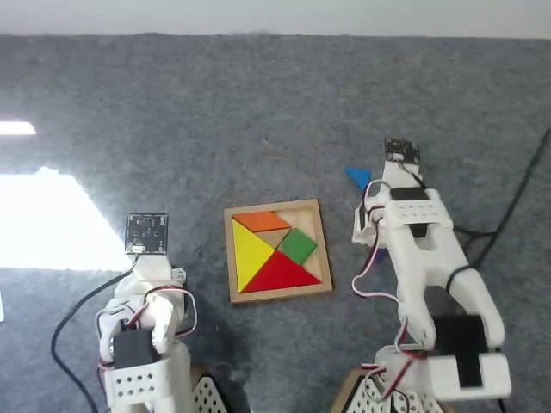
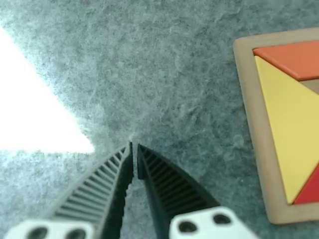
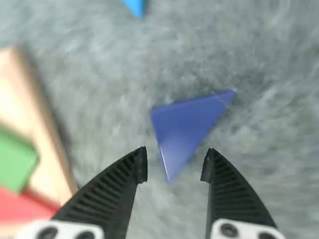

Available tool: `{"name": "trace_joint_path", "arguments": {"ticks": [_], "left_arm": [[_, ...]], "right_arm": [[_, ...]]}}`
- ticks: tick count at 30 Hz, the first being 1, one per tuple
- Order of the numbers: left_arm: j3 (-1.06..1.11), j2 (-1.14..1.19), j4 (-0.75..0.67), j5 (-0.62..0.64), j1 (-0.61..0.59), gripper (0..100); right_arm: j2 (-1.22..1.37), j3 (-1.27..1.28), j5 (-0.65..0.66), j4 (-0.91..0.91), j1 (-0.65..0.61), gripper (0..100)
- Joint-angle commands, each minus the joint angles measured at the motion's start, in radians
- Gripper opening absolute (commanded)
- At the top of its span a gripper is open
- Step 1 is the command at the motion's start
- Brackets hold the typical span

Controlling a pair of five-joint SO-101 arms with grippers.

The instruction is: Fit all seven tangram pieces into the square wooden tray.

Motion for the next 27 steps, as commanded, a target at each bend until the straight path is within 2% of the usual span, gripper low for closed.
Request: {"name": "trace_joint_path", "arguments": {"ticks": [1, 3, 9, 11, 13, 16, 18, 22, 27], "left_arm": [[-0.013, -0.018, 0.003, 0.002, -0.009, 1], [-0.013, -0.018, 0.003, 0.002, -0.009, 1], [-0.013, -0.018, 0.003, 0.002, -0.009, 1], [-0.013, -0.018, 0.003, 0.002, -0.009, 1], [-0.013, -0.018, 0.003, 0.002, -0.009, 1], [-0.013, -0.018, 0.003, 0.002, -0.009, 1], [-0.013, -0.018, 0.003, 0.002, -0.009, 1], [-0.013, -0.018, 0.003, 0.002, -0.009, 1], [-0.013, -0.018, 0.003, 0.002, -0.009, 1]], "right_arm": [[-0.163, -0.107, 0.548, 0.14, -0.039, 19.1], [-0.208, -0.127, 0.85, 0.183, -0.041, 19.1], [-0.104, -0.13, 1.441, 0.337, -0.074, 19.2], [-0.035, -0.172, 1.49, 0.367, -0.081, 22.5], [0.021, -0.222, 1.51, 0.371, -0.065, 30.7], [0.073, -0.276, 1.659, 0.367, -0.024, 43.1], [0.091, -0.304, 1.766, 0.36, 0.016, 47.4], [0.143, -0.336, 1.921, 0.355, 0.062, 46.4], [0.248, -0.334, 2.015, 0.338, 0.074, 41.5]]}}
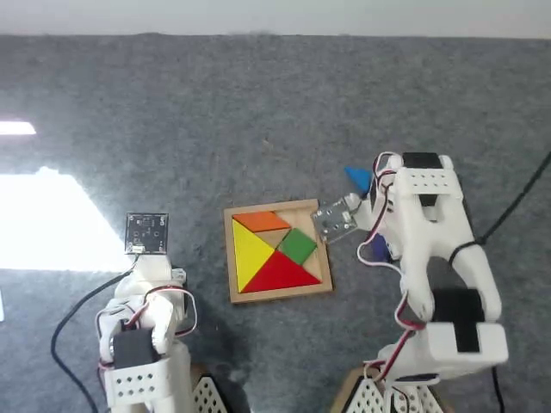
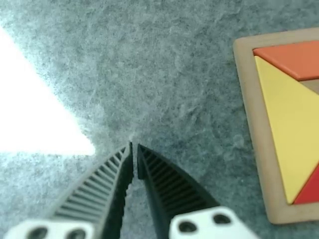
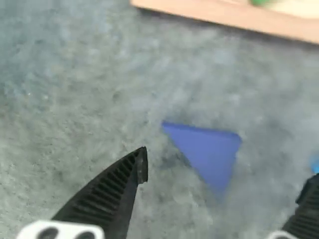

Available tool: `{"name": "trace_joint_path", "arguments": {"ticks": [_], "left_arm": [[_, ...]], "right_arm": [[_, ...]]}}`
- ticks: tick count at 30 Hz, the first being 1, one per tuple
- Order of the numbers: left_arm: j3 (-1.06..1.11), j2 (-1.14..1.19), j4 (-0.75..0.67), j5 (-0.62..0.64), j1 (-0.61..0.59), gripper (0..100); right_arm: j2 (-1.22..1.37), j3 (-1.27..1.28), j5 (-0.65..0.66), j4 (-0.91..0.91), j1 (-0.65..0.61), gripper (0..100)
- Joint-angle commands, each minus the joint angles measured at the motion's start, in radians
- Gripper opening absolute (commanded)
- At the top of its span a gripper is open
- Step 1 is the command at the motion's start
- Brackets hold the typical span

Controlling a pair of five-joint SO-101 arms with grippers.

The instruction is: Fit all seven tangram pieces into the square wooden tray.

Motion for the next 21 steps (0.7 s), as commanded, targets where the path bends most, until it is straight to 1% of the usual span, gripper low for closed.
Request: {"name": "trace_joint_path", "arguments": {"ticks": [1, 4, 9, 12, 14, 17, 21], "left_arm": [[-0.013, -0.018, 0.003, 0.002, -0.009, 1], [-0.013, -0.018, 0.003, 0.002, -0.009, 1], [-0.013, -0.018, 0.003, 0.002, -0.009, 1], [-0.013, -0.018, 0.003, 0.002, -0.009, 1], [-0.013, -0.018, 0.003, 0.002, -0.009, 1], [-0.013, -0.018, 0.003, 0.002, -0.009, 1], [-0.013, -0.018, 0.003, 0.002, -0.009, 1]], "right_arm": [[0.041, -0.048, 0.064, -0.022, 0.018, 40.2], [0.091, -0.048, 0.063, -0.064, 0.013, 37.2], [0.133, -0.051, 0.061, -0.131, 0.039, 36.4], [0.156, -0.048, 0.052, -0.148, 0.041, 31.0], [0.159, -0.051, 0.003, -0.148, 0.039, 25.8], [0.16, -0.063, -0.115, -0.148, 0.031, 20.1], [0.162, -0.072, -0.299, -0.145, -0.019, 17.2]]}}
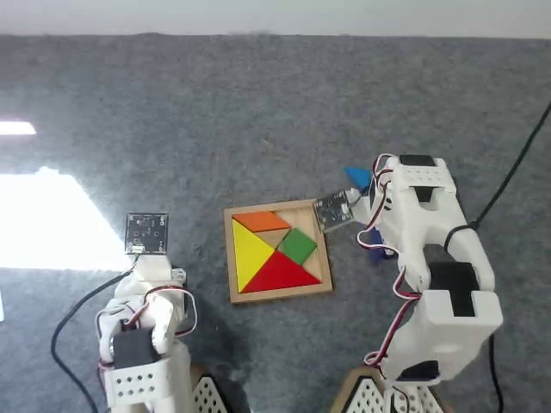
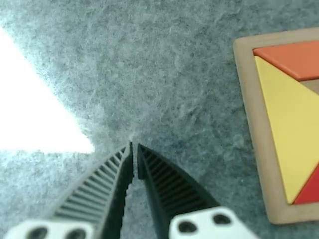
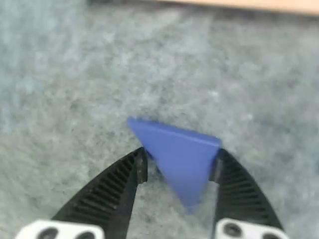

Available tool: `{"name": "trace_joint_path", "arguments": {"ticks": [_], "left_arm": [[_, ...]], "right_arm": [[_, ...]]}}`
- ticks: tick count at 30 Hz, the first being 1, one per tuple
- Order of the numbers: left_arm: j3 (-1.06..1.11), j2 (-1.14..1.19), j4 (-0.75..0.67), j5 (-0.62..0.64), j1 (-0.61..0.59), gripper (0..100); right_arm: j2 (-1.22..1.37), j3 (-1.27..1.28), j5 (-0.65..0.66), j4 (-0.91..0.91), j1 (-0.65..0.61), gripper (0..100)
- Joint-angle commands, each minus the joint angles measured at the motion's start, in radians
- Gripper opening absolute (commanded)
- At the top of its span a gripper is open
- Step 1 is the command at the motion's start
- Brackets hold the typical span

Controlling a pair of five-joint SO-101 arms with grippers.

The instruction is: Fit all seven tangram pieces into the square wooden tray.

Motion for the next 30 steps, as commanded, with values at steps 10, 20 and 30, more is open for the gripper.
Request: {"name": "trace_joint_path", "arguments": {"ticks": [10, 20, 30], "left_arm": [[-0.013, -0.018, 0.003, 0.002, -0.009, 1], [-0.013, -0.018, 0.003, 0.002, -0.009, 1], [-0.013, -0.018, 0.003, 0.002, -0.009, 1]], "right_arm": [[-0.005, -0.037, -0.707, 0.004, -0.197, 14.7], [-0.07, -0.028, -0.574, -0.005, -0.171, 38.0], [-0.094, 0.16, -0.459, -0.209, -0.196, 40.3]]}}
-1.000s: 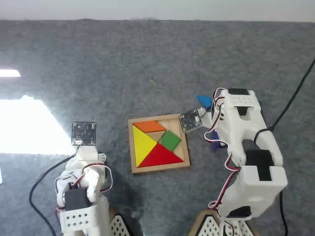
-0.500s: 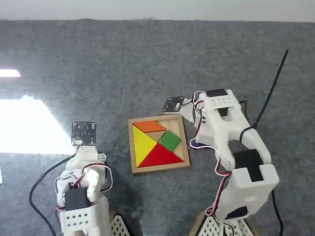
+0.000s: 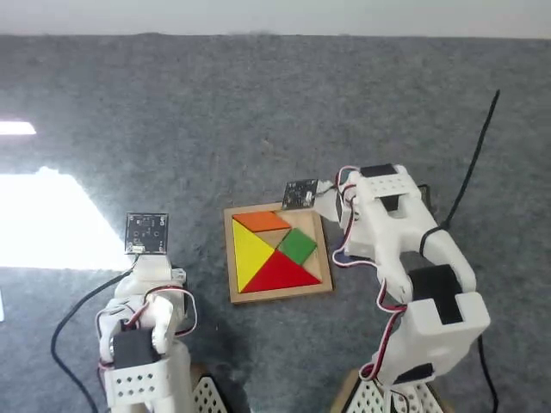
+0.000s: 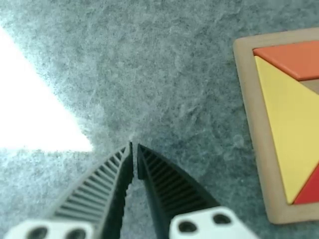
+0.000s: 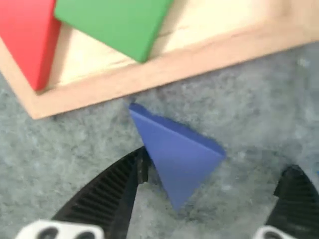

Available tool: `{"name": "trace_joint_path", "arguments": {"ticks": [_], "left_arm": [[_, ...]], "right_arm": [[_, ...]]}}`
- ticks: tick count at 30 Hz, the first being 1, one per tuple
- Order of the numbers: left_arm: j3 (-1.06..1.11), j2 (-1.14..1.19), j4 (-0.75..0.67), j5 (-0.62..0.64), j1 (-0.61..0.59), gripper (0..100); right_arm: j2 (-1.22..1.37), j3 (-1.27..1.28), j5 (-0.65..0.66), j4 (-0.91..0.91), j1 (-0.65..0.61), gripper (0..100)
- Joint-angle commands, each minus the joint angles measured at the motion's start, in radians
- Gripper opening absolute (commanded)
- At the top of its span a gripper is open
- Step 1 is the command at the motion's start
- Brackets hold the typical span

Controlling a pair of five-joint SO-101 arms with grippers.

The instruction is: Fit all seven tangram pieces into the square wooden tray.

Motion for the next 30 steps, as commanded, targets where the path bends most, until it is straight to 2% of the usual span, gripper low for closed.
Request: {"name": "trace_joint_path", "arguments": {"ticks": [1, 8, 13, 19, 23, 27, 30], "left_arm": [[-0.013, -0.018, 0.003, 0.002, -0.009, 1], [-0.013, -0.018, 0.003, 0.002, -0.009, 1], [-0.013, -0.018, 0.003, 0.002, -0.009, 1], [-0.013, -0.018, 0.003, 0.002, -0.009, 1], [-0.013, -0.018, 0.003, 0.002, -0.009, 1], [-0.013, -0.018, 0.003, 0.002, -0.009, 1], [-0.013, -0.018, 0.003, 0.002, -0.009, 1]], "right_arm": [[-0.064, 0.054, 0.055, -0.079, -0.015, 40.3], [-0.061, 0.06, 0.061, -0.087, -0.01, 39.8], [-0.07, 0.061, 0.04, -0.085, 0.002, 30.1], [-0.07, 0.058, 0.035, -0.085, 0.01, 29.9], [-0.071, 0.04, 0.029, -0.085, 0.09, 29.9], [-0.071, -0.032, -0.084, -0.064, 0.17, 29.4], [-0.071, -0.124, -0.172, 0.041, 0.163, 26.7]]}}
